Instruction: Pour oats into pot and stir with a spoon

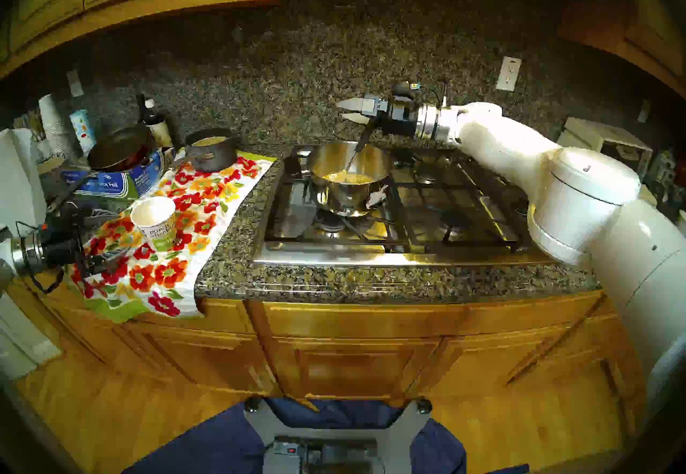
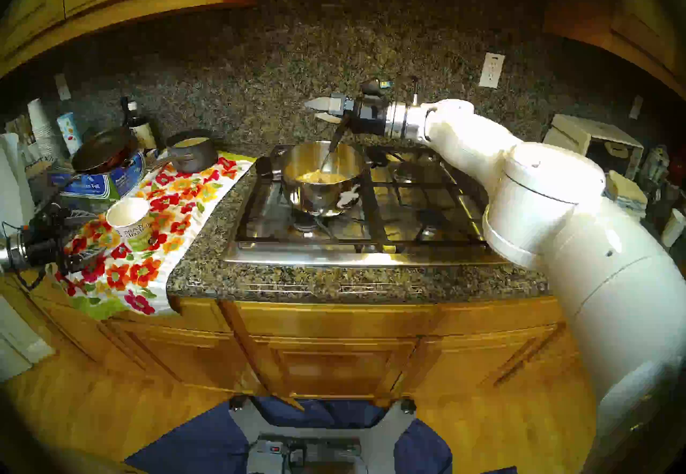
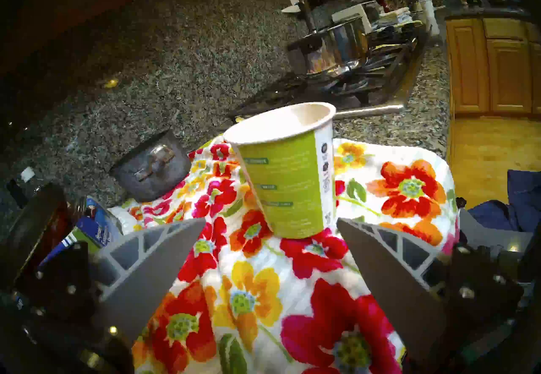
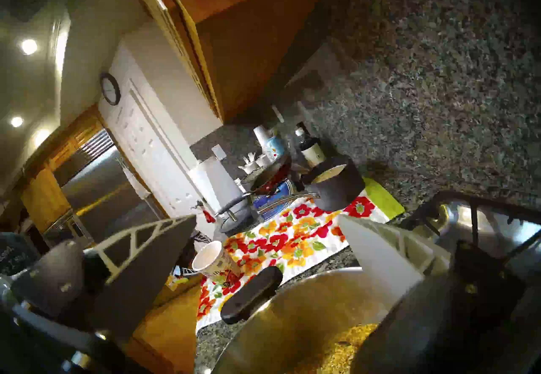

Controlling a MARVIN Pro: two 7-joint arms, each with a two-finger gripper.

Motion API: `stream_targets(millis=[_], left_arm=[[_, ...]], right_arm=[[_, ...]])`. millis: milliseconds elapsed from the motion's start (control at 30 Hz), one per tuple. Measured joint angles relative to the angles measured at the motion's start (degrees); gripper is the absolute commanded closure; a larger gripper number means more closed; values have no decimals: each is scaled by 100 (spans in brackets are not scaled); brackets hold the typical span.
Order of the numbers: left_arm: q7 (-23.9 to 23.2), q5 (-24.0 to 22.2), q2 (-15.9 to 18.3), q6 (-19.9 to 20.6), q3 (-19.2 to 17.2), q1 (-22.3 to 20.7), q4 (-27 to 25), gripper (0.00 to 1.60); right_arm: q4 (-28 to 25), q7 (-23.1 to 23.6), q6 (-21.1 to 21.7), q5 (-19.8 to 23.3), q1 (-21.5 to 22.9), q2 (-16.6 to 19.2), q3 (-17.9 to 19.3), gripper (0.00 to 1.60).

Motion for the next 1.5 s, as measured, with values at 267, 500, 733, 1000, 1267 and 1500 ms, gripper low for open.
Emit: stream_targets(millis=[267, 500, 733, 1000, 1267, 1500], left_arm=[[-21, -1, -3, 22, -67, 52, -4, 0], [-42, -1, -6, 44, -134, 118, -10, 0], [-59, -1, -10, 59, -190, 168, -17, 0], [-72, -1, -15, 72, -232, 196, -25, 0], [-86, 0, -20, 86, -259, 206, -31, 0], [-96, 1, -25, 96, -275, 213, -33, 0]], right_arm=[[-6, 149, 142, -34, -5, -54, -33, 0], [27, 96, 206, -93, -38, -131, -86, 0], [88, 80, 215, -134, -79, -205, -112, 0], [149, 76, 197, -175, -108, -288, -134, 0], [204, 172, 89, -224, -137, -353, -161, 160], [228, 258, 3, -278, -137, -403, -194, 160]])
